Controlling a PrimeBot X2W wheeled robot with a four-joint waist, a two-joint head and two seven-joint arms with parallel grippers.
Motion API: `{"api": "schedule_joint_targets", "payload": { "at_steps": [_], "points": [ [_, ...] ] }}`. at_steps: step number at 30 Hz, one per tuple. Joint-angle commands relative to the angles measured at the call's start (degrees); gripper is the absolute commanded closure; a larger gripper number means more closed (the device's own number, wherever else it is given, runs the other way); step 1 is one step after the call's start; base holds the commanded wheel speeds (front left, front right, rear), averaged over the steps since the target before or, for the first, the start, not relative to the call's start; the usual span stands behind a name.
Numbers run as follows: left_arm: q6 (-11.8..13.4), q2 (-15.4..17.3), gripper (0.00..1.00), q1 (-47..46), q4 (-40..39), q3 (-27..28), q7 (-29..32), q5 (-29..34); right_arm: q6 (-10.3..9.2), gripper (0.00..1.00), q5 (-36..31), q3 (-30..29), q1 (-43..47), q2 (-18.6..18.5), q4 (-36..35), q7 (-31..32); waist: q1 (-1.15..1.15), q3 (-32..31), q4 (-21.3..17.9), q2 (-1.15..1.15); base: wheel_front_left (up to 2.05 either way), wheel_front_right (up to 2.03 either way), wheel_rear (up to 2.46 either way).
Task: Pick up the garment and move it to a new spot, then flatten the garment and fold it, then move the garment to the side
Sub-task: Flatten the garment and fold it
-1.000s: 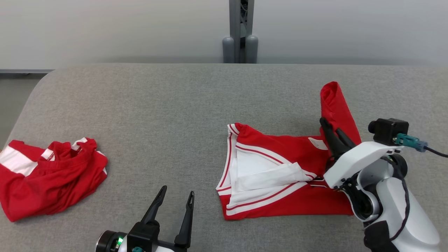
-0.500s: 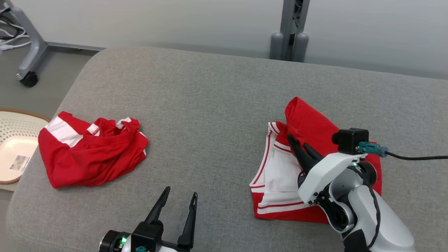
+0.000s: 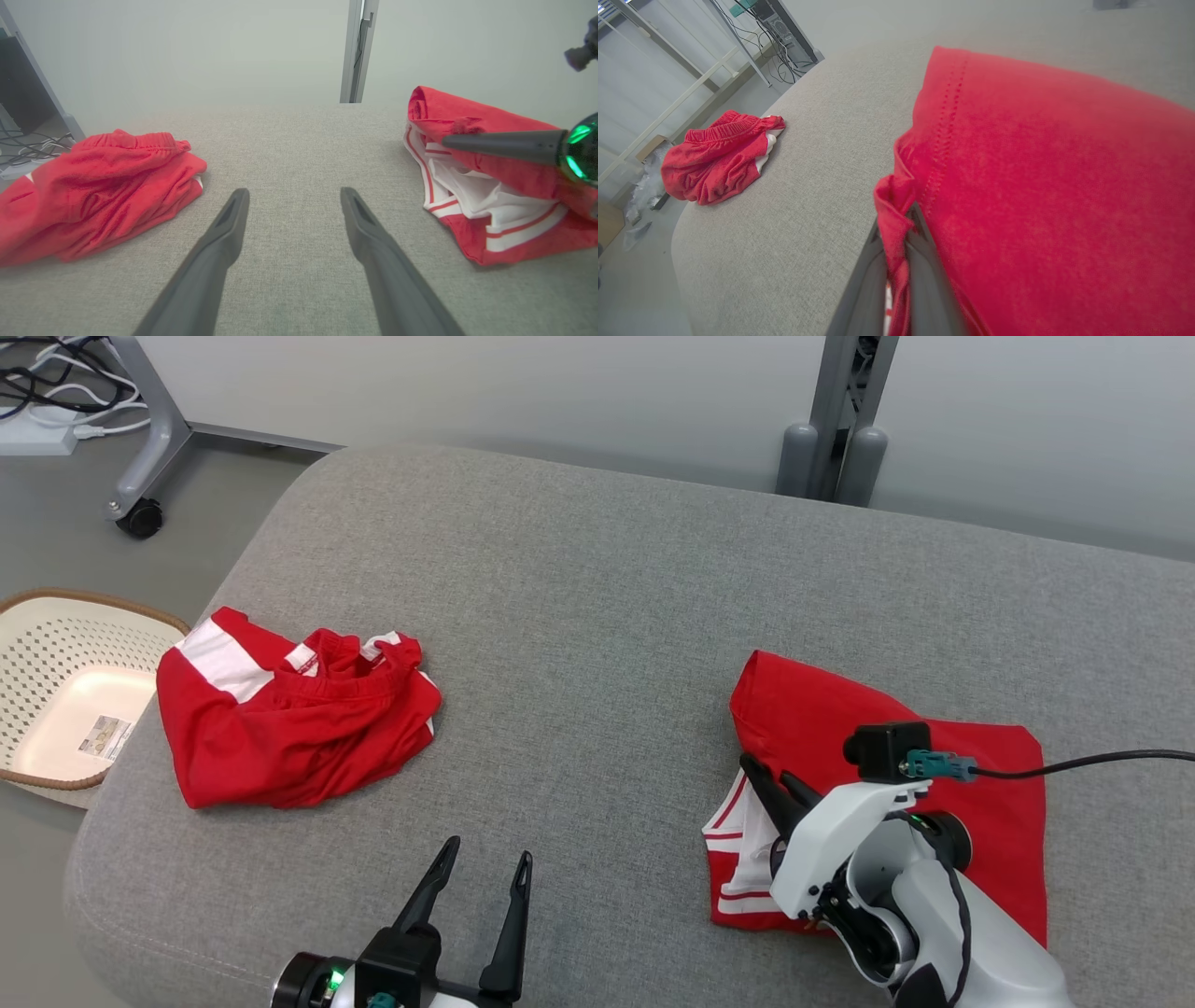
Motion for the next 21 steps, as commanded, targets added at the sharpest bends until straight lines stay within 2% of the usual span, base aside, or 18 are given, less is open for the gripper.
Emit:
{"api": "schedule_joint_targets", "payload": {
  "at_steps": [1,2,8,12,21],
  "points": [
    [0.36,0.17,0.00,-0.87,0.02,0.09,-0.20,-0.33,0.00,0.05,0.86,0.90,-0.85,-0.23,0.53,-0.69,0.00,-0.05,-0.07,0.00,0.00,0.00,0.00],
    [0.42,0.17,0.00,-0.85,0.06,0.07,-0.20,-0.35,0.00,0.00,1.72,1.78,-1.17,-0.21,0.65,-1.06,0.00,-0.09,-0.13,0.00,0.00,0.00,0.00],
    [0.74,0.16,0.00,-0.68,0.18,0.24,-0.20,-0.49,0.00,0.00,9.11,5.70,-2.46,-0.26,-1.60,-3.93,0.00,-0.50,-1.35,0.00,0.00,0.00,0.00],
    [0.73,0.17,0.00,-0.37,0.16,0.38,-0.20,-0.26,0.00,0.00,9.71,5.69,-3.44,-0.30,-1.86,-6.66,0.00,-0.95,-2.64,0.00,0.00,0.00,0.00],
    [0.92,0.18,0.00,0.46,-0.64,1.69,-0.20,-1.29,0.00,0.00,1.12,-2.76,-3.72,-1.04,1.82,-13.00,0.00,-2.51,-9.00,0.00,0.00,0.00,0.00]
  ]
}}
